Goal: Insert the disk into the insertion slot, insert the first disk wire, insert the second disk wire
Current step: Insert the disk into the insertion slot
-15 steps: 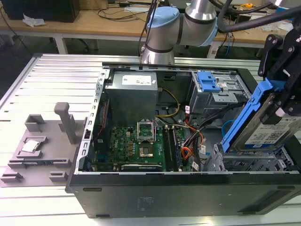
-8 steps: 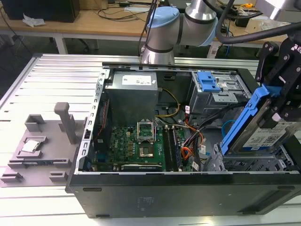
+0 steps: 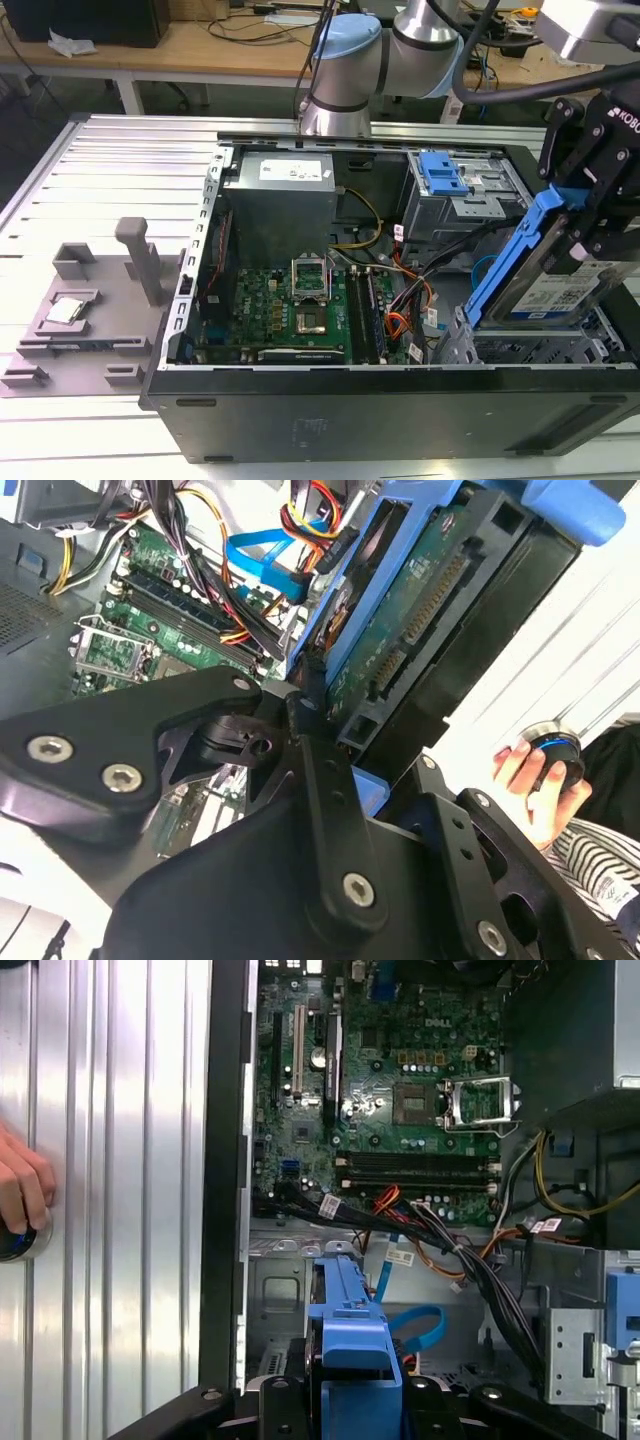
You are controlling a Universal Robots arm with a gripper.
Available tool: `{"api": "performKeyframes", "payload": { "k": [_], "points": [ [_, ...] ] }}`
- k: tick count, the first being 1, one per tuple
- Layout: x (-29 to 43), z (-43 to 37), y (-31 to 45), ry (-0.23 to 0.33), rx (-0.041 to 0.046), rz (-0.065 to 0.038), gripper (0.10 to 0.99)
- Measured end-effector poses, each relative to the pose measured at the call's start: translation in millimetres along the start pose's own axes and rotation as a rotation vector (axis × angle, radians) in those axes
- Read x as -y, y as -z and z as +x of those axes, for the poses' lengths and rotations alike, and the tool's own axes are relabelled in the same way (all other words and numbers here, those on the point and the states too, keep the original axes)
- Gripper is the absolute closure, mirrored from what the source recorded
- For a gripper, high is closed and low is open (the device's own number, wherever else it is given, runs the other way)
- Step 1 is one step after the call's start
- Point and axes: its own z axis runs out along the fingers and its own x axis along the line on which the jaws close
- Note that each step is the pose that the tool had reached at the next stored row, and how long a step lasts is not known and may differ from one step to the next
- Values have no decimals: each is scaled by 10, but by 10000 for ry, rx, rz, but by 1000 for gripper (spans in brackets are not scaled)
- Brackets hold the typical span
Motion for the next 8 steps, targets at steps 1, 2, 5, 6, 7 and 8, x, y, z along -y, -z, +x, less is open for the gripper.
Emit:
{"api": "performKeyframes", "payload": {
  "k": [1, 2, 5, 6, 7, 8],
  "points": [
    [1, -2, -4, -19, 0, 0, 722],
    [1, -3, -9, -31, -1, 0, 722],
    [5, -3, -115, -47, -2, -9, 722],
    [6, -3, -147, -47, 0, -11, 722],
    [8, -3, -175, -47, 0, -12, 722],
    [8, -3, -188, -47, -1, -13, 722]
  ]
}}
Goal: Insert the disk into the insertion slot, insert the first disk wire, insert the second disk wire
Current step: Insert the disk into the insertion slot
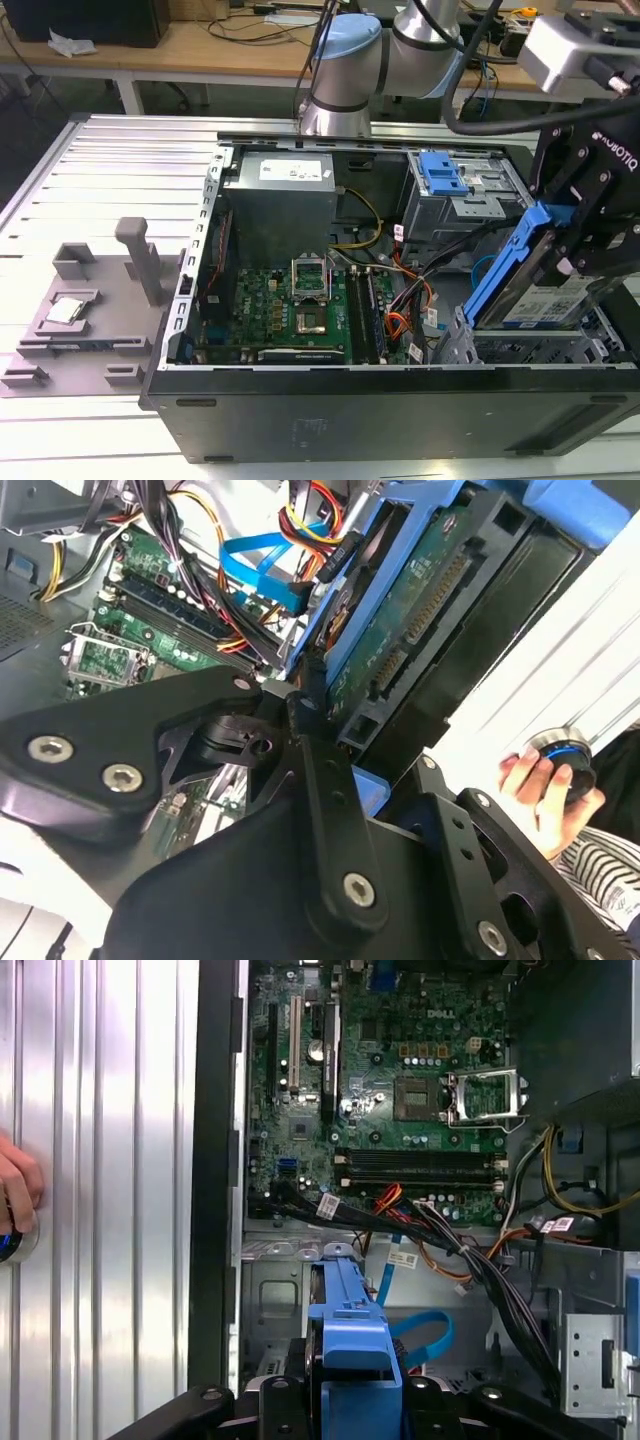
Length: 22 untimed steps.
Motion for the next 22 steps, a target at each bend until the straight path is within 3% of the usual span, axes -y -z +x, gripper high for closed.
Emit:
{"api": "performKeyframes", "payload": {
  "k": [14, 22],
  "points": [
    [14, -1, -334, 0, -1, -14, 722],
    [15, -1, -349, -1, -36, -14, 722]
  ]
}}
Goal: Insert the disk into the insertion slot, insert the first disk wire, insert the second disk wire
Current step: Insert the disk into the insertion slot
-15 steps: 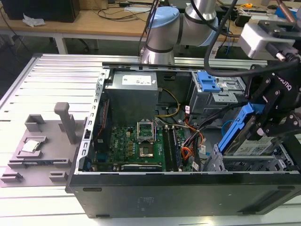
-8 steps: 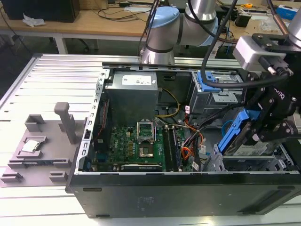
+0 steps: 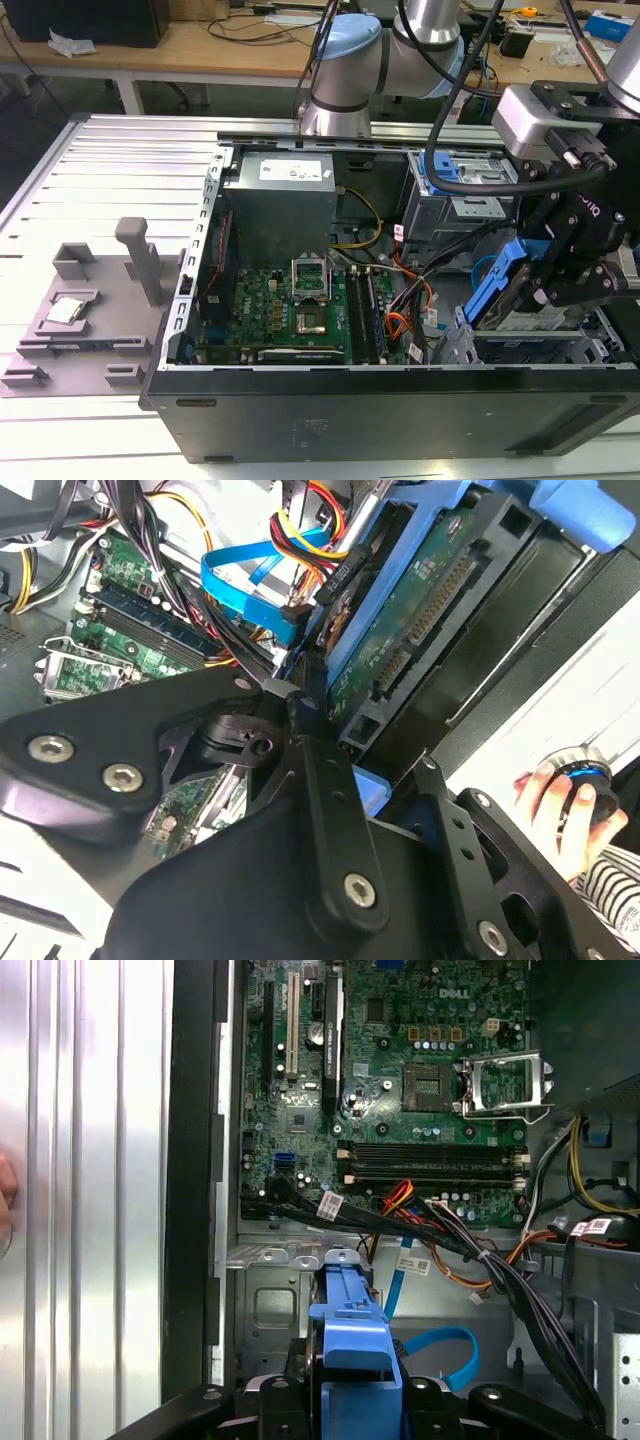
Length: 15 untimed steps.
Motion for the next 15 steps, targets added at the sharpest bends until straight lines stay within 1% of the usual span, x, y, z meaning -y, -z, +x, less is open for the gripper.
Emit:
{"api": "performKeyframes", "payload": {
  "k": [2, 3, 5, 6, 7, 9, 10, 15],
  "points": [
    [0, 0, 0, -1, -23, 0, 710],
    [0, 0, 0, -2, -41, 0, 647],
    [0, 0, 0, -3, -63, 0, 659],
    [0, 0, 0, -4, -71, 0, 725],
    [0, 0, 0, -4, -82, 0, 851],
    [0, 0, 0, -5, -98, 0, 969],
    [0, 0, 0, -4, -106, 0, 980],
    [0, 0, 1, -6, -138, 0, 980]
  ]
}}
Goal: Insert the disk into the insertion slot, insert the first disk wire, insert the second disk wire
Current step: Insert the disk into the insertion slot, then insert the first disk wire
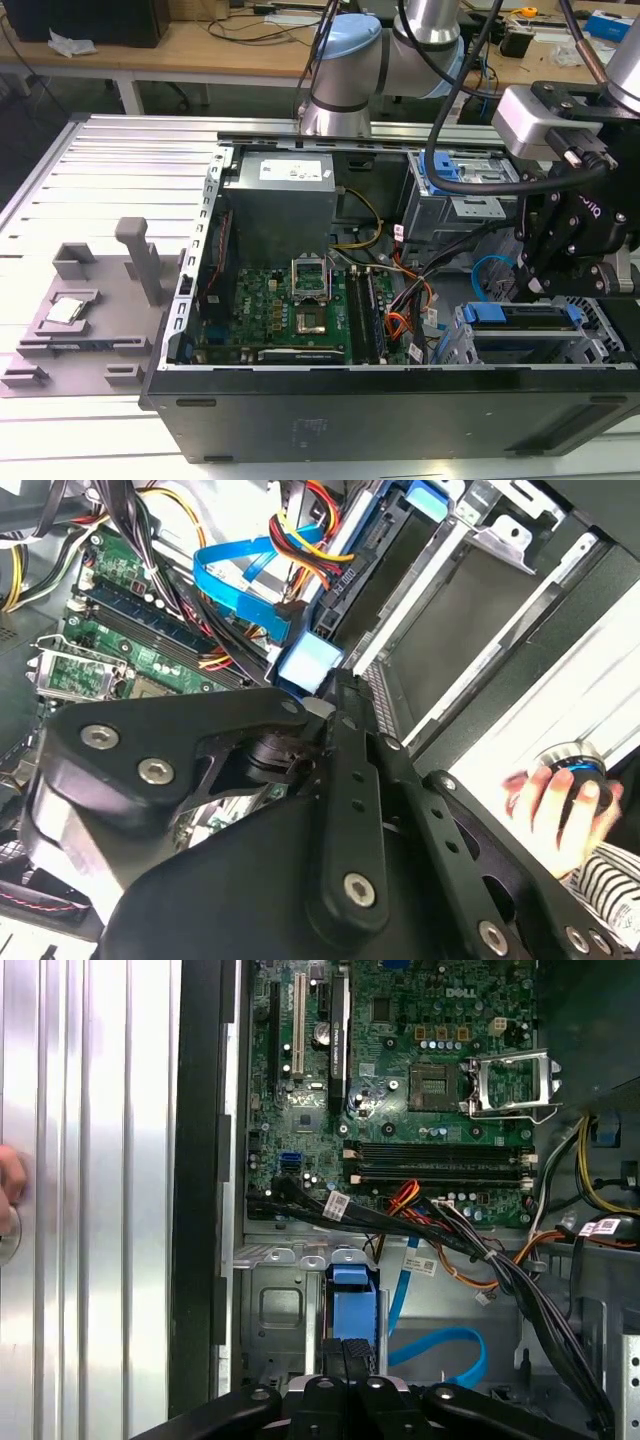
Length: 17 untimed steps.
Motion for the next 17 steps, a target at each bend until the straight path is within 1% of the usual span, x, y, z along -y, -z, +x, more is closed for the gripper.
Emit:
{"api": "performKeyframes", "payload": {
  "k": [7, 8, 10, 12, 14, 16, 17],
  "points": [
    [1, 0, 0, -3, -41, 0, 980],
    [27, 0, 1, -2, -42, 1, 980],
    [115, 0, 5, -2, -42, -3, 980],
    [172, -1, 7, -2, -41, -5, 980],
    [252, -6, 9, -1, -41, -15, 980],
    [308, -30, 5, -1, -41, -27, 980],
    [347, -60, 1, -1, -40, -33, 980]
  ]
}}
